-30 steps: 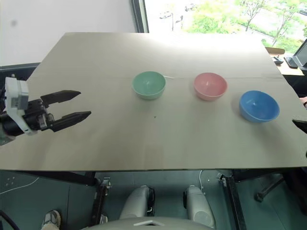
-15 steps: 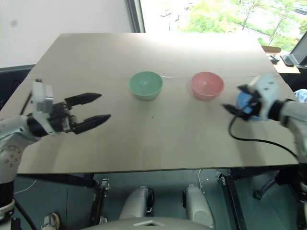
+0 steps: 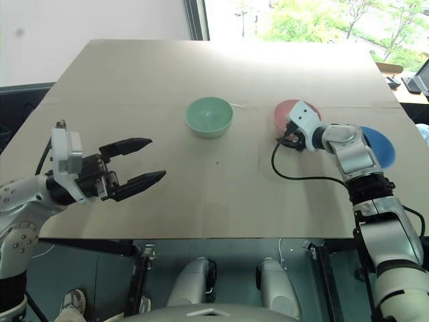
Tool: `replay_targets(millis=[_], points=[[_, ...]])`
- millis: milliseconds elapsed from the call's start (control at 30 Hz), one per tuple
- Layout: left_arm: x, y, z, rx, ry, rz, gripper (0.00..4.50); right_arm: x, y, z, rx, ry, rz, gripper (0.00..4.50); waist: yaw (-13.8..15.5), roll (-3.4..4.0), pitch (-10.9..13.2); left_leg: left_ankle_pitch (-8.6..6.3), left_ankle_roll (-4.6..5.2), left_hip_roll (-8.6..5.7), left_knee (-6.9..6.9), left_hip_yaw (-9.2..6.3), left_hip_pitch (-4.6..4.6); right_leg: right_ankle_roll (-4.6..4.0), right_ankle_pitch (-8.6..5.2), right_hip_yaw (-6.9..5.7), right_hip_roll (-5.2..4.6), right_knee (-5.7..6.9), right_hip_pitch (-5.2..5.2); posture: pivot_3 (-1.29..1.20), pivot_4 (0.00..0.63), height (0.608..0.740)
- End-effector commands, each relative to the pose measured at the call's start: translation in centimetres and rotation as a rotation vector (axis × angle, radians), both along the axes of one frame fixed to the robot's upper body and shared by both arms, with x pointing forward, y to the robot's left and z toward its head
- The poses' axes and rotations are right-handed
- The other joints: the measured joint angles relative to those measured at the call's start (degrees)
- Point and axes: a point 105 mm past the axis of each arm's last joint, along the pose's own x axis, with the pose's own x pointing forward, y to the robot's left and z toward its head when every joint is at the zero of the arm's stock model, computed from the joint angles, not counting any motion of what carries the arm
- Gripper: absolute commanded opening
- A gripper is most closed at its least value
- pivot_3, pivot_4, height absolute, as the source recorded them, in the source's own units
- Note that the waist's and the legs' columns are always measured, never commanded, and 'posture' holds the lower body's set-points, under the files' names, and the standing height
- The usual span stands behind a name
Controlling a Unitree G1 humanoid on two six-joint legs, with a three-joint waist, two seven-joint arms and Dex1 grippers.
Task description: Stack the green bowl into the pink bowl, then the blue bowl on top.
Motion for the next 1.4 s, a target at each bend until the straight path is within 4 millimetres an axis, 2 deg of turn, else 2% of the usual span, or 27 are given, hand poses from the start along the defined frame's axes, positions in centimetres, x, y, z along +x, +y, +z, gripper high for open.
replay_targets(millis=[33,67,100,200,300,400,500,633,767,900,967,1033,1133,1233,1300,1400], points=[[-0.6,0.0,1.3,-0.024,-0.067,0.01,4.5,0.6,0.4,1.6,-0.015,-0.061,0.029,0.69,-0.2,0.0,0.0,0.0,0.0,0.0,0.0,0.0,0.0,0.0,0.0,0.0,0.0,0.01,0.0,0.0,0.15,0.74],[-0.6,0.0,1.4,-0.031,-0.068,0.015,4.5,0.6,0.5,1.6,-0.018,-0.064,0.033,0.27,-0.3,0.0,0.0,0.0,0.0,0.0,0.0,0.0,0.01,0.0,0.0,0.0,0.0,0.01,0.0,0.0,0.15,0.74],[-0.6,0.0,1.3,-0.036,-0.066,0.02,4.5,0.7,0.6,1.7,-0.017,-0.07,0.036,0.09,-0.4,0.0,0.0,0.0,0.0,0.0,0.0,-0.01,0.01,0.0,0.0,0.0,0.0,0.01,0.01,0.0,0.15,0.74],[-0.4,0.1,1.1,-0.053,-0.059,0.035,4.5,0.3,1.6,2.6,-0.011,-0.106,0.09,0.09,-0.6,0.0,0.0,0.0,0.0,0.0,0.0,-0.01,0.01,0.0,0.0,0.0,0.0,0.02,0.01,0.0,0.15,0.74],[0.1,0.6,1.0,-0.08,-0.073,0.08,4.5,-2.5,4.1,2.7,-0.001,-0.07,0.257,0.09,-0.6,0.01,0.0,0.0,0.0,0.0,-0.01,-0.02,0.01,0.0,0.0,0.0,0.0,0.02,0.0,0.0,0.15,0.74],[0.8,1.0,0.8,-0.108,-0.086,0.141,4.5,-6.6,6.9,1.2,-0.03,0.002,0.417,0.09,-0.5,-0.01,0.0,0.0,0.0,0.02,-0.03,-0.07,0.03,0.0,0.0,-0.04,0.01,0.03,0.04,0.0,0.15,0.74],[1.5,1.0,0.5,-0.106,-0.096,0.185,4.5,-8.2,9.0,-0.1,-0.048,0.011,0.444,0.09,-0.4,-0.01,0.0,0.0,0.0,0.01,0.0,-0.11,0.01,0.01,0.0,-0.08,0.0,0.04,0.05,0.0,0.15,0.74],[2.0,1.0,0.2,-0.105,-0.09,0.209,4.5,-8.5,10.2,-1.1,-0.065,0.035,0.437,0.09,-0.5,-0.05,0.0,0.0,0.0,0.0,0.11,-0.12,0.07,0.02,0.01,-0.08,0.01,0.12,0.12,0.0,0.15,0.74],[2.4,1.2,-0.1,-0.085,-0.09,0.232,4.5,-7.7,10.9,-0.5,-0.037,0.038,0.411,0.09,-0.6,-0.12,-0.1,0.0,0.0,0.0,0.11,-0.14,0.12,0.01,0.01,-0.1,0.02,0.14,0.15,0.0,0.15,0.74],[2.6,1.1,-0.3,-0.063,-0.08,0.232,4.5,-7.0,11.6,0.3,-0.003,0.005,0.395,1.37,-0.5,-0.12,-0.1,0.0,0.0,0.0,0.1,-0.18,0.07,0.01,0.01,-0.12,0.03,0.1,0.13,0.0,0.15,0.74],[2.7,0.9,-0.4,-0.062,-0.067,0.224,4.5,-6.9,11.6,0.6,0.003,-0.007,0.383,1.77,-0.5,-0.11,-0.1,0.0,-0.01,0.0,0.09,-0.18,0.03,0.01,0.01,-0.13,0.02,0.08,0.12,0.0,0.15,0.74],[2.9,0.6,-0.5,-0.052,-0.044,0.223,4.5,-7.0,11.4,1.1,0.014,-0.03,0.377,2.49,-0.5,-0.12,-0.1,0.0,0.0,0.0,0.1,-0.18,0.02,0.01,0.01,-0.12,0.01,0.07,0.11,0.0,0.15,0.74],[4.5,1.1,-1.0,0.072,-0.058,0.363,4.5,-7.0,10.8,2.6,0.054,-0.098,0.341,3.45,-0.3,-0.11,-0.1,0.0,0.0,0.0,0.09,-0.2,0.02,0.01,0.01,-0.14,0.01,0.08,0.12,0.0,0.15,0.74],[6.3,1.9,-1.1,0.269,-0.097,0.475,4.5,-8.4,10.0,4.9,0.163,-0.132,0.339,3.57,0.0,-0.12,-0.1,0.0,-0.01,-0.01,0.09,-0.27,0.0,0.01,0.01,-0.2,0.02,0.08,0.12,0.0,0.15,0.74],[7.9,1.4,-1.4,0.513,-0.118,0.417,4.5,-9.5,8.9,6.3,0.22,-0.165,0.33,3.57,1.0,-0.19,0.0,0.0,-0.01,-0.03,0.09,-0.32,-0.03,0.0,0.01,-0.25,0.02,0.1,0.11,0.0,0.15,0.74],[10.4,0.6,-1.1,0.669,-0.139,0.338,4.5,-10.8,7.7,7.2,0.276,-0.203,0.331,3.57,1.7,-0.14,0.0,0.0,-0.01,-0.08,0.07,-0.39,-0.02,0.0,0.0,-0.37,0.01,0.06,0.14,0.0,0.15,0.74]])
